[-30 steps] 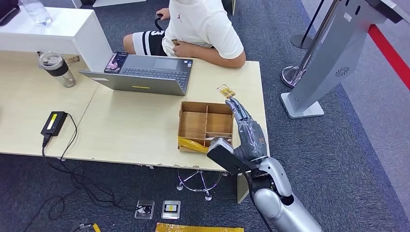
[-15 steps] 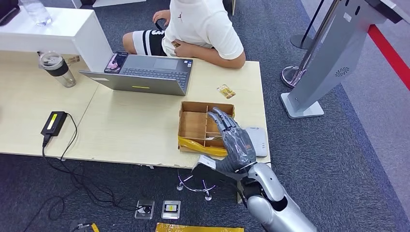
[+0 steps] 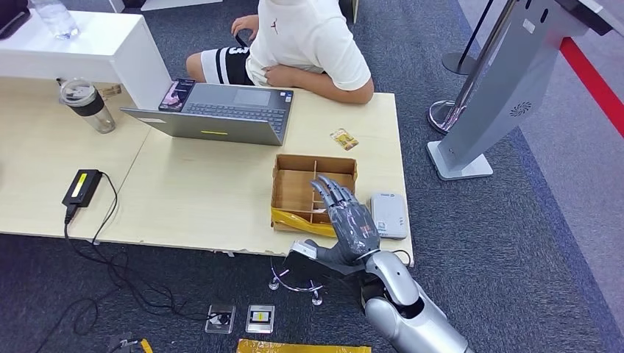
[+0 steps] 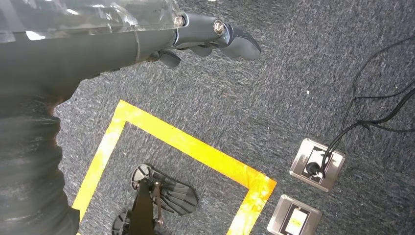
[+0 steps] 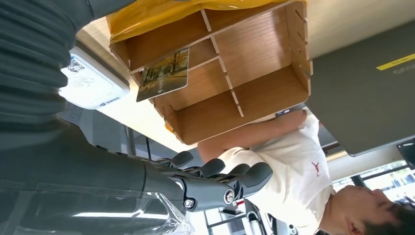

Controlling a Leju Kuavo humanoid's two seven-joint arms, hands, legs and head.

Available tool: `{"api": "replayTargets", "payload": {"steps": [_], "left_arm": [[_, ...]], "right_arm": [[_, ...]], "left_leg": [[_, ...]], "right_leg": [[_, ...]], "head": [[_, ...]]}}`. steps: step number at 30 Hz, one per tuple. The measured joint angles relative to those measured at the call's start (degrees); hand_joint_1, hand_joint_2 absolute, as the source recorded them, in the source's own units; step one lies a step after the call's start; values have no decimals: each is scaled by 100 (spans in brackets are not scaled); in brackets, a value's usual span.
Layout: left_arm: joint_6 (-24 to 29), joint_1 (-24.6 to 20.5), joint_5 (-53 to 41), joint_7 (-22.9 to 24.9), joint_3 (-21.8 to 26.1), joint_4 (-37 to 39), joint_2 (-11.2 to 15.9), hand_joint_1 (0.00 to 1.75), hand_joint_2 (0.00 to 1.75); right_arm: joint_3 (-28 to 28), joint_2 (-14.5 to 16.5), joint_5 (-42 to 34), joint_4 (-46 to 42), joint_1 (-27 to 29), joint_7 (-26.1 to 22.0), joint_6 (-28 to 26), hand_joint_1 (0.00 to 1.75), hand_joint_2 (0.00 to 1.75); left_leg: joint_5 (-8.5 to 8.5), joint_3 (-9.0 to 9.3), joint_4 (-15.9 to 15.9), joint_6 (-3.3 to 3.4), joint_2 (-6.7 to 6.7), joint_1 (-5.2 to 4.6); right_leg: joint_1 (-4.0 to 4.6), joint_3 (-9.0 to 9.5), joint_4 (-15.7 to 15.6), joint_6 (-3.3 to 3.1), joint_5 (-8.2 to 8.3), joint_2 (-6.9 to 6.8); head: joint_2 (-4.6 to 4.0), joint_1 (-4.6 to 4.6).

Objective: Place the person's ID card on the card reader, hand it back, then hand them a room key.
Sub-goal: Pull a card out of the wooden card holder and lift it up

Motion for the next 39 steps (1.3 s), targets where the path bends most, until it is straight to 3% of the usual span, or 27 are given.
{"api": "replayTargets", "payload": {"steps": [23, 33, 39], "left_arm": [[-16, 1, -68, 46, 53, 26, 15, 0, 175], [-42, 0, -132, 46, 82, 26, 19, 0, 175], [-91, -2, -166, 46, 82, 26, 19, 0, 175]], "right_arm": [[-333, -106, -42, 447, -117, 511, -444, 0, 175], [-310, -125, -39, 565, -120, 288, -328, 2, 175], [-269, 2, -27, 649, -171, 54, -314, 14, 175]], "left_leg": [[0, 0, 0, 0, 1, 0], [0, -1, 0, 0, 1, 0], [0, -2, 0, 0, 1, 0]], "right_leg": [[0, -2, 0, 0, 0, 2], [0, -2, 0, 0, 0, 3], [0, -2, 1, 0, 0, 1]], "head": [[0, -1], [0, 0], [0, 0]]}}
